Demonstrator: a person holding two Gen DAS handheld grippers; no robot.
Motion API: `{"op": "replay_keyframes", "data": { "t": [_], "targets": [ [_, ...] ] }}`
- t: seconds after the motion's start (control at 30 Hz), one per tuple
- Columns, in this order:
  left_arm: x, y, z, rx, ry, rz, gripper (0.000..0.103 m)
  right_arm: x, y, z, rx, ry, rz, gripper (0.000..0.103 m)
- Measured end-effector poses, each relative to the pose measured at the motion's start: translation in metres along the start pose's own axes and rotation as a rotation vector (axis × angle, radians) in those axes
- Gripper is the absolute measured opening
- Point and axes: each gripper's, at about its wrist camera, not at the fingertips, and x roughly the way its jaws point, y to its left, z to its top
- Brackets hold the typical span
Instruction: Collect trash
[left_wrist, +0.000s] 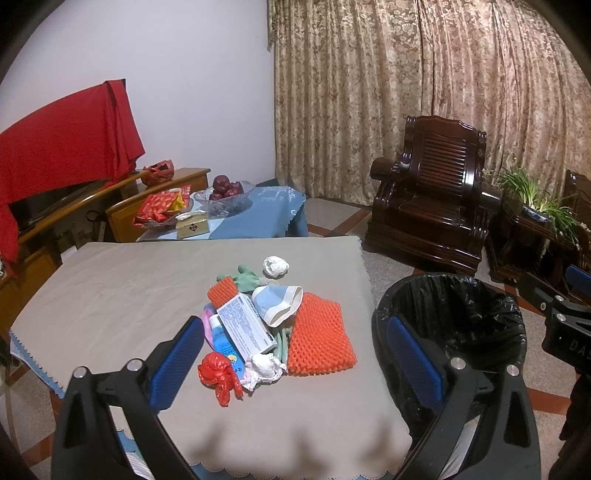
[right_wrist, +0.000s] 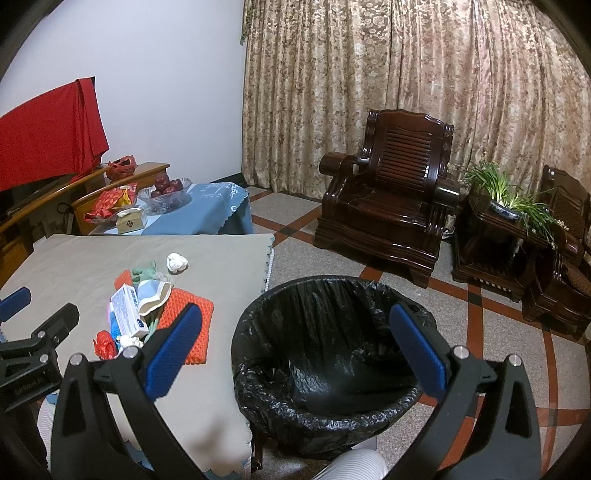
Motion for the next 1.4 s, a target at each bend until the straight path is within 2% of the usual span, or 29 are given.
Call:
{"op": "replay_keyframes", "data": {
  "t": [1.4],
  "targets": [
    [0.0016,-0.0001,-0.0011,0.001,0.002,0.000,0.097,0.0039,0.0003,-0.0011,0.001,0.006,0.001,0.098]
  ]
}}
